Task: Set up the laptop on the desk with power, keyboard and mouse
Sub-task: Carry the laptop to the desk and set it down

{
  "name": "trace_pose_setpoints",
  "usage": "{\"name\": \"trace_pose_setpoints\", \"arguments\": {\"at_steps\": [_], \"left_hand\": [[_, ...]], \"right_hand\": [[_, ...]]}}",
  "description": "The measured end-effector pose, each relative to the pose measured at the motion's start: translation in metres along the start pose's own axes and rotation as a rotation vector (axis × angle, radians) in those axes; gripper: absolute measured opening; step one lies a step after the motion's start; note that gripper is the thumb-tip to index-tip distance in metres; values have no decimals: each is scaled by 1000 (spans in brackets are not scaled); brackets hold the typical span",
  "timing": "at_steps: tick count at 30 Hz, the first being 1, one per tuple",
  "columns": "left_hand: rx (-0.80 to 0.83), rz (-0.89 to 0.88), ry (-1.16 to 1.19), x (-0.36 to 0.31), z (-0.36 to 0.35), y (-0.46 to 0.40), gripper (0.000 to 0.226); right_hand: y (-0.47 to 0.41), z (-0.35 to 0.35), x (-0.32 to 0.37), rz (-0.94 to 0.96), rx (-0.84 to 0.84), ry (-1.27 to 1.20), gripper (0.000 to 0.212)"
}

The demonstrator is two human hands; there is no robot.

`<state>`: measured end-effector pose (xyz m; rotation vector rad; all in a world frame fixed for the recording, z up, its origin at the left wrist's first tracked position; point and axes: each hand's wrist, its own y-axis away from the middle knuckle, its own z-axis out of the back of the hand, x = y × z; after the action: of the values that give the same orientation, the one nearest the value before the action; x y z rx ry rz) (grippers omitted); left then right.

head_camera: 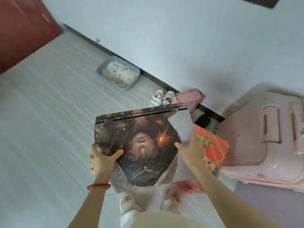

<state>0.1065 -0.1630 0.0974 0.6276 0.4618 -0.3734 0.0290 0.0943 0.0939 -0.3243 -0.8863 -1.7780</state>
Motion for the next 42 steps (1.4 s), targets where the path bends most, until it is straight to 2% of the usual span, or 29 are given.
{"name": "trace_pose_setpoints", "arguments": {"at_steps": [5, 8, 15, 23, 32, 42], "left_hand": [[-151, 117, 153, 54, 115, -18, 98], [-230, 177, 218, 94, 186, -34, 98], [-431, 319, 345, 225, 358, -75, 96], [-641, 504, 478, 327, 491, -101, 89], [-837, 638, 576, 406, 612, -180, 79], [-1054, 773, 639, 472, 817, -312, 83]], "right_hand": [[47, -53, 117, 196, 126, 123, 88], [91, -100, 180, 247, 186, 173, 88], [215, -246, 316, 441, 333, 237, 90], [324, -377, 435, 659, 502, 279, 88], [404, -532, 578, 847, 671, 322, 90], [517, -730, 793, 1011, 844, 319, 92]]}}
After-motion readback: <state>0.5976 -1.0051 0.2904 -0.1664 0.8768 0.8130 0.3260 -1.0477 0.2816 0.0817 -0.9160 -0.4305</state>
